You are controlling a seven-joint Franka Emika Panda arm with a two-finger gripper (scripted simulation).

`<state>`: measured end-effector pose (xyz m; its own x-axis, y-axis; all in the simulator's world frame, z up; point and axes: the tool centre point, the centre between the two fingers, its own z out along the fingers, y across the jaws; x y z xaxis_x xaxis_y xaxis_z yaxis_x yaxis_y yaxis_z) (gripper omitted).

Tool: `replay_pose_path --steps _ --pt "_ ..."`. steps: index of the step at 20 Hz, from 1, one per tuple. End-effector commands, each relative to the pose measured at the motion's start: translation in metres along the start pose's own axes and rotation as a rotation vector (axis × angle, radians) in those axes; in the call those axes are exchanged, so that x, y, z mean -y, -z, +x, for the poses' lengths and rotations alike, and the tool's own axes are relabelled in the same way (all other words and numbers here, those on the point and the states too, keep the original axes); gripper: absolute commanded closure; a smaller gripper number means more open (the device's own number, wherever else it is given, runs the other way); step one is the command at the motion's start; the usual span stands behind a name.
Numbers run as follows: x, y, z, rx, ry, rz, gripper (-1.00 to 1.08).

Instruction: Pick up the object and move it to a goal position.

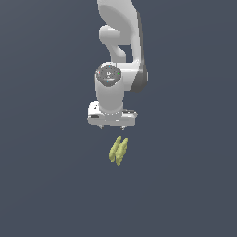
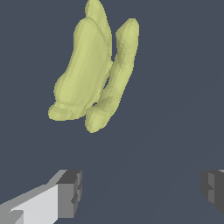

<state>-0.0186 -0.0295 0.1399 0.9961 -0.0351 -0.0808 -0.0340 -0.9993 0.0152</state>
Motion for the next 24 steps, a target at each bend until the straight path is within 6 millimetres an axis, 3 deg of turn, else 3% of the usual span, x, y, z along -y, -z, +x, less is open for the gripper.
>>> replay_pose_path --steps 1,4,10,17,24 --pt "0.0 0.0 0.0 0.0 0.0 0.0 -0.92" --pt "0.007 0.0 0.0 0.001 0.008 0.002 -0.92" --pt "0.039 0.003 -0.002 0.008 0.044 0.01 -0.92" --pt "0.038 0.003 0.0 0.006 0.034 0.01 -0.92" --pt "0.037 0.003 0.015 -0.008 -0.041 0.013 -0.92"
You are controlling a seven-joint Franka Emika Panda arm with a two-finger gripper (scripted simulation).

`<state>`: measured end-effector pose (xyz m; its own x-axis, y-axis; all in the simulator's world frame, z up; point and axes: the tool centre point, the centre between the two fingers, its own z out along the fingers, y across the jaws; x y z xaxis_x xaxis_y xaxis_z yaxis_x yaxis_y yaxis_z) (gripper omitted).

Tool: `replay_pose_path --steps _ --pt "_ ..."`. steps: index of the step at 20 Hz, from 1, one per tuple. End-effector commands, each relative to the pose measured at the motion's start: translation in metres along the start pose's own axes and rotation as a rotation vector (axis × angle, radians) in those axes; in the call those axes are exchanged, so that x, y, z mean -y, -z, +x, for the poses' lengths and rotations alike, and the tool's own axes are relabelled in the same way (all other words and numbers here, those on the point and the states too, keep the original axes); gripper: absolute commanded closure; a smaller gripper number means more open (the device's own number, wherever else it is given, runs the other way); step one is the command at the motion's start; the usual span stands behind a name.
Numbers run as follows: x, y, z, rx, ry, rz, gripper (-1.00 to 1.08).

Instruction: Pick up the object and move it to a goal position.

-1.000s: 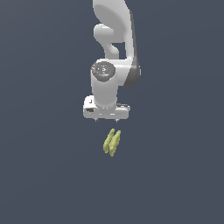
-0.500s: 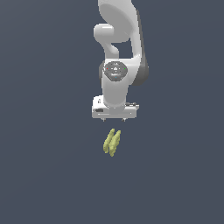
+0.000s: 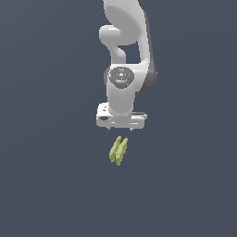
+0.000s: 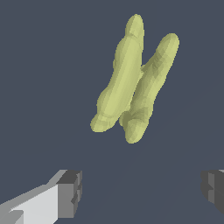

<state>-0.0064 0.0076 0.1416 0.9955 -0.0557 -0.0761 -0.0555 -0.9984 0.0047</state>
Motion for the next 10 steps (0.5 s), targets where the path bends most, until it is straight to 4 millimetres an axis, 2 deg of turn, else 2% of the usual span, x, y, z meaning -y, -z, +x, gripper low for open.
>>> replay_pose_path --steps 1,10 --pt "0.0 0.0 0.007 -0.007 -0.036 0.001 -0.92" --pt "-0.002 0.001 0.045 -0.047 -0.231 0.011 -0.92"
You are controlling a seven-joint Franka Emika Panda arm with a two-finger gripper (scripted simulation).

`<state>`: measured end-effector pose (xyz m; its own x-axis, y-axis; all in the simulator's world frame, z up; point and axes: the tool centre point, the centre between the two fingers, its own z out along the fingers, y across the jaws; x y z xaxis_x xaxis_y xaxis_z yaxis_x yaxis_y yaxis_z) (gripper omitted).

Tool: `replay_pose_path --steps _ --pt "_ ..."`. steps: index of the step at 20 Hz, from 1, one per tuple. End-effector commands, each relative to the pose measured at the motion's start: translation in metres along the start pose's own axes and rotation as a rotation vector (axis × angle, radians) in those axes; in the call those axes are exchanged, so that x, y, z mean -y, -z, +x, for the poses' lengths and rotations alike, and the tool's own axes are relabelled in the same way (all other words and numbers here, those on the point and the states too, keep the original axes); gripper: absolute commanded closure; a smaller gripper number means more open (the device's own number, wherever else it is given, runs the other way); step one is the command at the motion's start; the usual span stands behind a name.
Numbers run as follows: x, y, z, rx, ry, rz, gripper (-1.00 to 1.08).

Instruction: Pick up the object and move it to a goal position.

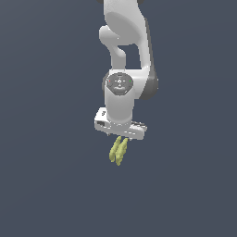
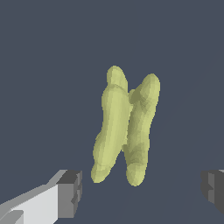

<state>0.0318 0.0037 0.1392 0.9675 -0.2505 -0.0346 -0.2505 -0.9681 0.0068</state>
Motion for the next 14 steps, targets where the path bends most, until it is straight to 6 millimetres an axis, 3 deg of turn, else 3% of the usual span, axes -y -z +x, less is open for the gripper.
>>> replay_pose_path --steps 1,8,14 --pt "0.002 0.0 0.01 -0.011 -0.053 0.003 -0.92" --pt "0.004 -0.001 0.026 -0.03 -0.142 0.008 -0.92" --pt "0.005 -0.001 0.029 -0.033 -0.156 0.009 -0.92"
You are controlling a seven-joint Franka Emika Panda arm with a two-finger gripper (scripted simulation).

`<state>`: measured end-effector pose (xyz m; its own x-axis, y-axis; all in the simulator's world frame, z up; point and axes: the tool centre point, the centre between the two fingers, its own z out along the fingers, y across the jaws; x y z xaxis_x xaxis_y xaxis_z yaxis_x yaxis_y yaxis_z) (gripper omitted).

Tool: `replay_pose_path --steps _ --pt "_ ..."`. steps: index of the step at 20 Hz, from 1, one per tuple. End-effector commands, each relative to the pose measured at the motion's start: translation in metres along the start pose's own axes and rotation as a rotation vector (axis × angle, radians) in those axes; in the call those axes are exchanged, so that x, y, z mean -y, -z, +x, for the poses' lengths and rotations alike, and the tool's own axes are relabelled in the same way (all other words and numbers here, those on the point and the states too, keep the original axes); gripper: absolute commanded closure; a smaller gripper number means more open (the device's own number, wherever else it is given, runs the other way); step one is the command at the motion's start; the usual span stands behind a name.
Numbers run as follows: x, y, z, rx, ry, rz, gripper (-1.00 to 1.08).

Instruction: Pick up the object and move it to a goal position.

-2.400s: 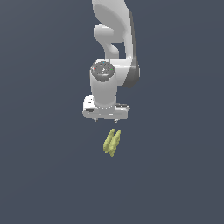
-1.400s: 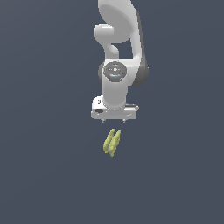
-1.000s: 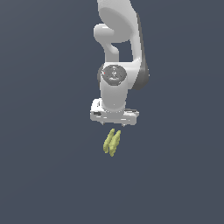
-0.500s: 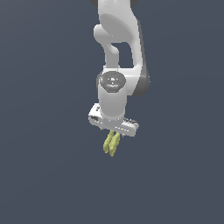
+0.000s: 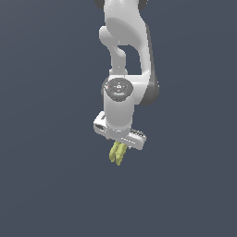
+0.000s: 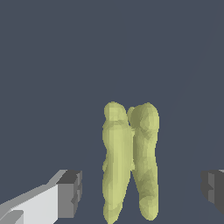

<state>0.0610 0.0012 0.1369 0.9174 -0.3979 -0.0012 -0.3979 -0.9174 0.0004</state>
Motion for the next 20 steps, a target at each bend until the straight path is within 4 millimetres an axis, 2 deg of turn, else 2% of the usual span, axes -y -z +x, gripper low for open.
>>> replay_pose_path --steps 1,5,12,18,19,20 --pt "0.0 0.0 0.0 0.0 0.0 0.0 -0.92" --pt "0.0 -0.011 0.0 0.0 -0.001 0.0 -0.92" --pt "0.0 -0.045 -0.001 -0.001 -0.005 0.0 -0.92" --pt "0.0 -0.05 0.001 -0.001 -0.005 0.0 -0.92" --pt "0.0 -0.05 0.001 -0.001 -0.005 0.0 1.08" --pt "0.0 -0.05 0.001 -0.001 -0.005 0.0 1.08"
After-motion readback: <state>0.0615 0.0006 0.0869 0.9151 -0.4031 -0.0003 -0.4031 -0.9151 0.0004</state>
